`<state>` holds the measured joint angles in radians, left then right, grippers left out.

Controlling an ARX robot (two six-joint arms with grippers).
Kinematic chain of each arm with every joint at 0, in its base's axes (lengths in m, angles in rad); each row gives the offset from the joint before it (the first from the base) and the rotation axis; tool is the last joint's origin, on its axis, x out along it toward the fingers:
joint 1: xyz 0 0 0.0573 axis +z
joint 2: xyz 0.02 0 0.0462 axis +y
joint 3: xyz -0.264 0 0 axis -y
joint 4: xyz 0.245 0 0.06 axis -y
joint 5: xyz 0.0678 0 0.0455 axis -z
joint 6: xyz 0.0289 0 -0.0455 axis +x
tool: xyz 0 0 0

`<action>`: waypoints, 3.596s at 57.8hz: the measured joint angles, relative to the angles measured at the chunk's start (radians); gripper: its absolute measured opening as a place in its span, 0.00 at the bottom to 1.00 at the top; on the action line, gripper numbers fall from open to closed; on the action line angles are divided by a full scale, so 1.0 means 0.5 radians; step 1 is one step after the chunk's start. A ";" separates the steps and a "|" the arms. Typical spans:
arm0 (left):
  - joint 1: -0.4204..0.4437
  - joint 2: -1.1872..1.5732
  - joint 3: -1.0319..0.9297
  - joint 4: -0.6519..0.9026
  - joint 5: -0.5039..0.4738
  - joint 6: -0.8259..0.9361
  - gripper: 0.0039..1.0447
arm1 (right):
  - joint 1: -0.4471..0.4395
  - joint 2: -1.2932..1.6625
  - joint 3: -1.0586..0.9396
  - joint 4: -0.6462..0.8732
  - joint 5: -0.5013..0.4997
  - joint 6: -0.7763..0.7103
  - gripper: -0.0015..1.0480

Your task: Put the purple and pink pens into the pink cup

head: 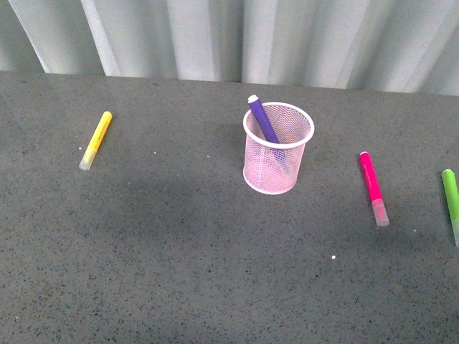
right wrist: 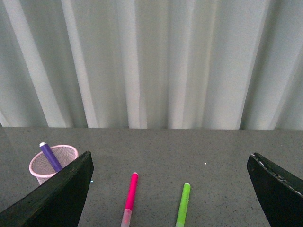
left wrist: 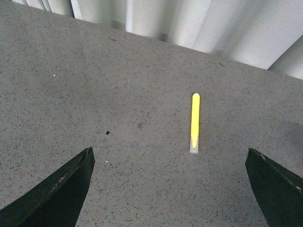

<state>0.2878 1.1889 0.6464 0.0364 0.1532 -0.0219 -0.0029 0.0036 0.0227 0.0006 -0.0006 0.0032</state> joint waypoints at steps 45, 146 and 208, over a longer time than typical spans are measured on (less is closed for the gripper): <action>-0.391 -0.775 -1.093 1.315 -0.123 0.034 0.03 | 0.000 0.000 0.000 0.000 0.000 0.001 0.93; -0.573 -2.370 -1.273 -0.069 -0.307 0.035 0.03 | 0.000 0.000 0.000 0.000 0.000 0.000 0.93; -0.573 -2.371 -1.273 -0.072 -0.307 0.036 0.94 | -0.276 1.884 0.402 1.257 -0.153 0.275 0.93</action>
<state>0.0013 0.0032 0.0097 0.0006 -0.0002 -0.0040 -0.1410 0.9455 0.2237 0.6289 -0.0772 0.1406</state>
